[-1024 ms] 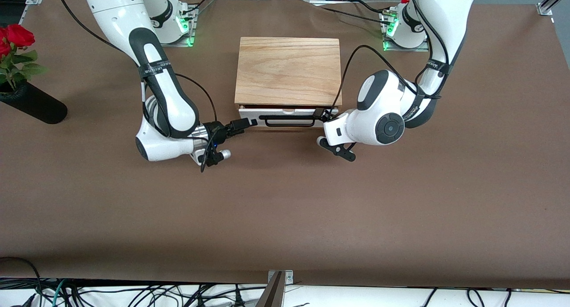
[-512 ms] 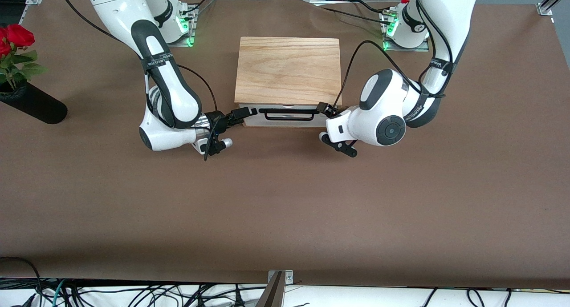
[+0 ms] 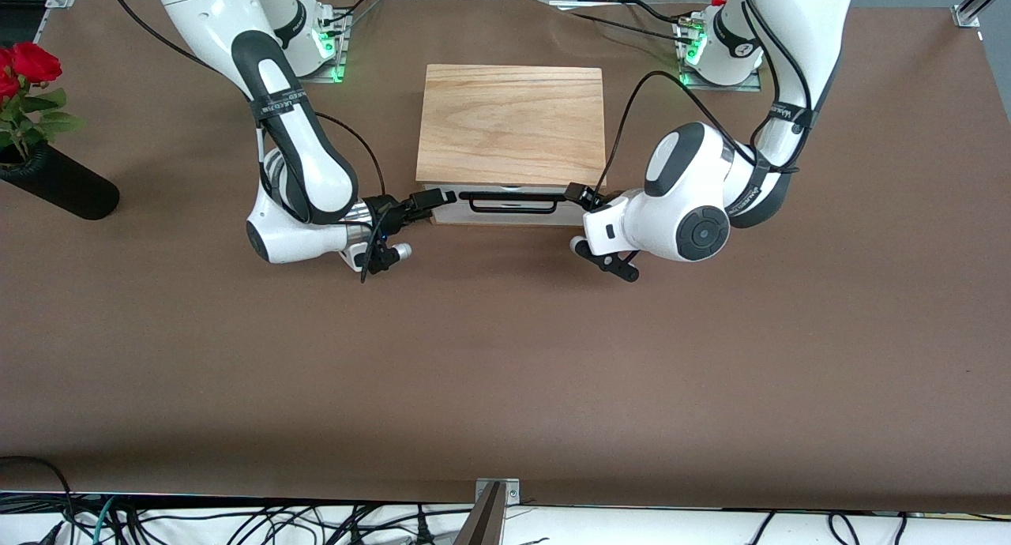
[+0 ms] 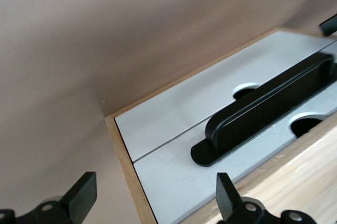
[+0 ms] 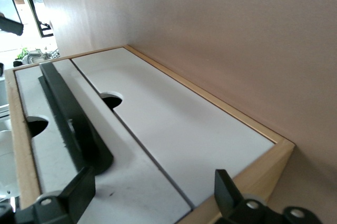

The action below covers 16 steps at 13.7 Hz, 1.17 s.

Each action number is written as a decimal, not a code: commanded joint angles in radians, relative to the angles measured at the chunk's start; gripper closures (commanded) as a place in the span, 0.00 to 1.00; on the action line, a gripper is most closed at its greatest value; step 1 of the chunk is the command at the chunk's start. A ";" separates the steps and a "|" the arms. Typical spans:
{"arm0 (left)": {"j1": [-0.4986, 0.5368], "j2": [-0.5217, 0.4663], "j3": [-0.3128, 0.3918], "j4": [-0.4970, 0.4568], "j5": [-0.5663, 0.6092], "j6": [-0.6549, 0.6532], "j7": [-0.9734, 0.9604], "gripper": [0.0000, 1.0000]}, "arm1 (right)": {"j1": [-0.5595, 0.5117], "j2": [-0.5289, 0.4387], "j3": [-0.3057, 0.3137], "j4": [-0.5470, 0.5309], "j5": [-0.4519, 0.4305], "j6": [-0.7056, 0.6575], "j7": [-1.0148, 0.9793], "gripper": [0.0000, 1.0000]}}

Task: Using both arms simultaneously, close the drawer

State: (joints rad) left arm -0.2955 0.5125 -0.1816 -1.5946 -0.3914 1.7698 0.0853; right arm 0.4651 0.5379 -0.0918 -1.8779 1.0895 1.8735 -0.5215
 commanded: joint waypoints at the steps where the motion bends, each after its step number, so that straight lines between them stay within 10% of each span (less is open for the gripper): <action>1: 0.035 -0.035 0.007 0.028 -0.009 -0.027 0.013 0.00 | -0.020 0.008 -0.006 0.107 -0.068 -0.030 0.026 0.00; 6: 0.038 -0.086 0.011 0.033 -0.006 -0.087 0.005 0.00 | -0.097 -0.016 -0.043 0.239 -0.219 -0.092 0.165 0.00; 11: 0.039 -0.169 0.016 0.048 0.154 -0.136 0.002 0.00 | -0.095 -0.211 -0.230 0.263 -0.613 -0.238 0.156 0.00; 16: 0.087 -0.235 0.031 0.102 0.273 -0.277 -0.013 0.00 | -0.095 -0.372 -0.240 0.263 -0.936 -0.240 0.159 0.00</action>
State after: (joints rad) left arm -0.2195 0.2997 -0.1533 -1.5178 -0.1556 1.5521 0.0836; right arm 0.3591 0.2138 -0.3401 -1.5923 0.2300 1.6344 -0.3813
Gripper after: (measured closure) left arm 0.000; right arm 0.000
